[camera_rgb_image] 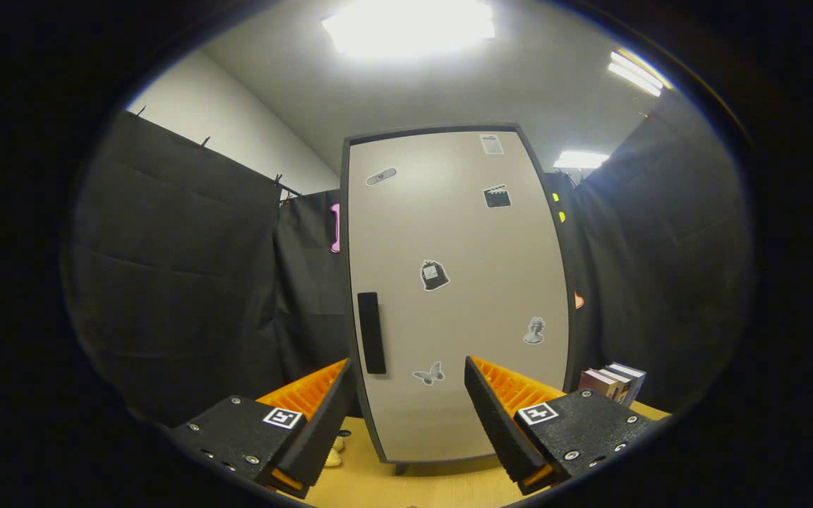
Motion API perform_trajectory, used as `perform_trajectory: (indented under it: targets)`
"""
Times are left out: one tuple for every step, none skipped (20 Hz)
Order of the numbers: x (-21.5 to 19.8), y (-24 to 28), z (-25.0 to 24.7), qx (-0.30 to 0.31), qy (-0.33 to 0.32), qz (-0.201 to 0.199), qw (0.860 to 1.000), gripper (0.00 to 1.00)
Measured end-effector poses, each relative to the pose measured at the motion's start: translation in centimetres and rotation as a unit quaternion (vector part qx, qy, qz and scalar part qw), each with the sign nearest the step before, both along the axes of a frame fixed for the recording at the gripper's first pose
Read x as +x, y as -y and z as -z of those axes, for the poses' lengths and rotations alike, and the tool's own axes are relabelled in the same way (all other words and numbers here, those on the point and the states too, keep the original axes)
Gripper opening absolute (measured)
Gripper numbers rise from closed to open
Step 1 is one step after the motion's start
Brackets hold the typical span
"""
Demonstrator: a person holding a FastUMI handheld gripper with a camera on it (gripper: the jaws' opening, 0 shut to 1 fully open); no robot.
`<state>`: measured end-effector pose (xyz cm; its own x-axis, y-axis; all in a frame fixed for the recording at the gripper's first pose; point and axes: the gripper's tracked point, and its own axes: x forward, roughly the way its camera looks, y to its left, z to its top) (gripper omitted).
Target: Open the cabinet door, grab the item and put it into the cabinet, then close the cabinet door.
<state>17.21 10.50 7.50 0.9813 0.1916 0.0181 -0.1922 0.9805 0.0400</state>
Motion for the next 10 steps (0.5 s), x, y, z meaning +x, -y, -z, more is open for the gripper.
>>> perform_trajectory:
  targets:
    - [0.8, -0.6, -0.2, 0.001, -0.001, -0.006, 1.0, 0.95]
    - [1.6, -1.1, -0.3, 0.001, -0.001, -0.009, 1.0, 0.95]
    - [2.5, -1.5, -0.4, -0.001, -0.001, -0.01, 1.0, 0.95]
    - [3.3, -1.9, -0.4, -0.004, -0.001, -0.011, 1.0, 0.95]
    - [4.2, -2.4, -0.4, -0.006, -0.002, -0.012, 1.0, 0.95]
    - [5.0, -2.9, -0.2, -0.008, -0.006, -0.015, 1.0, 0.95]
    - [5.7, -3.3, 0.0, -0.01, -0.011, -0.018, 1.0, 0.95]
    - [6.5, -3.7, 0.1, -0.014, -0.014, -0.019, 1.0, 0.95]
    - [7.3, -4.0, 0.2, -0.02, -0.015, -0.019, 0.999, 0.95]
    - [8.2, -4.1, 0.4, -0.027, -0.018, -0.015, 0.999, 0.95]
